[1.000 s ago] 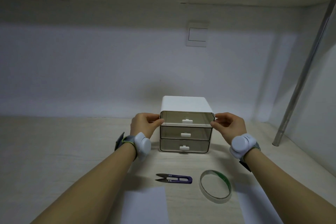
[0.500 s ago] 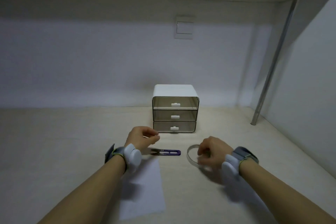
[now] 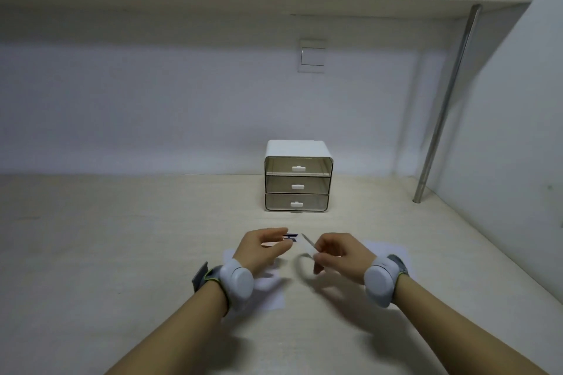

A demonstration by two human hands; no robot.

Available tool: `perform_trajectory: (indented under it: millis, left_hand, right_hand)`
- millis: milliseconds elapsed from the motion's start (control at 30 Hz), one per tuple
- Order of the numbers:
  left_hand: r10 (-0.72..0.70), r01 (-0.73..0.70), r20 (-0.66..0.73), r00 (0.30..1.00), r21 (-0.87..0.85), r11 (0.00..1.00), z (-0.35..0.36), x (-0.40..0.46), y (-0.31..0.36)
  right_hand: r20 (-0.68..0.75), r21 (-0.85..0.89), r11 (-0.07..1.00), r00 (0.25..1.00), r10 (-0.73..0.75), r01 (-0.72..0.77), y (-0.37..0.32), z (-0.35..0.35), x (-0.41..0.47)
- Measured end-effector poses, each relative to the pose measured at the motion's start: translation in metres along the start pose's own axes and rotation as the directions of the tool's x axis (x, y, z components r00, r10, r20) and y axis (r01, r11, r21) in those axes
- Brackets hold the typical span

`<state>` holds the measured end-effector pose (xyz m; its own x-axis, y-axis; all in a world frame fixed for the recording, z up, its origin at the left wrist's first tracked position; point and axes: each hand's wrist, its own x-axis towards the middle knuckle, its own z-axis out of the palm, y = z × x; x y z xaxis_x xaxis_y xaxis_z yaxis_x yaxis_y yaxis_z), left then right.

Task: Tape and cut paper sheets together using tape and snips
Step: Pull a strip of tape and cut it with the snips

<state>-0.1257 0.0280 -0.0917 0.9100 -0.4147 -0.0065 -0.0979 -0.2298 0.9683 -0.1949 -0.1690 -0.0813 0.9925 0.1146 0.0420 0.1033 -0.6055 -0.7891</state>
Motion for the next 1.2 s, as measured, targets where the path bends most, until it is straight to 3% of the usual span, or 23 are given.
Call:
perform_trajectory:
  millis: [167, 500, 700, 867, 1067, 1200]
  left_hand:
    - [-0.003, 0.000, -0.037, 0.999, -0.091, 0.996, 0.004, -0.015, 0.001]
    - [0.078, -0.089, -0.080, 0.994, -0.146, 0.985, 0.002, -0.027, -0.006]
    - [-0.103, 0.115, 0.056, 0.993, -0.316, 0.942, 0.011, -0.025, -0.002]
    - [-0.127, 0.156, 0.093, 0.988, -0.458, 0.875, 0.014, -0.024, -0.002]
    - [-0.194, 0.252, 0.163, 0.967, -0.534, 0.807, 0.013, -0.025, 0.003]
    - [-0.228, 0.313, 0.232, 0.946, -0.464, 0.828, 0.010, -0.027, 0.002]
  right_hand:
    - [0.027, 0.238, 0.971, 0.999, -0.023, 0.016, -0.016, 0.016, -0.004]
    - [-0.026, 0.305, 0.952, 1.000, 0.007, 0.001, -0.021, 0.026, -0.007]
    - [-0.040, 0.422, 0.906, 0.999, -0.022, 0.036, -0.036, 0.024, -0.006]
    - [-0.012, 0.539, 0.841, 0.999, -0.048, 0.047, -0.038, 0.019, -0.008]
    - [0.077, 0.573, 0.818, 0.990, -0.119, 0.054, -0.038, 0.013, -0.012]
    - [0.086, 0.560, 0.827, 0.990, -0.110, 0.043, -0.040, 0.014, -0.012]
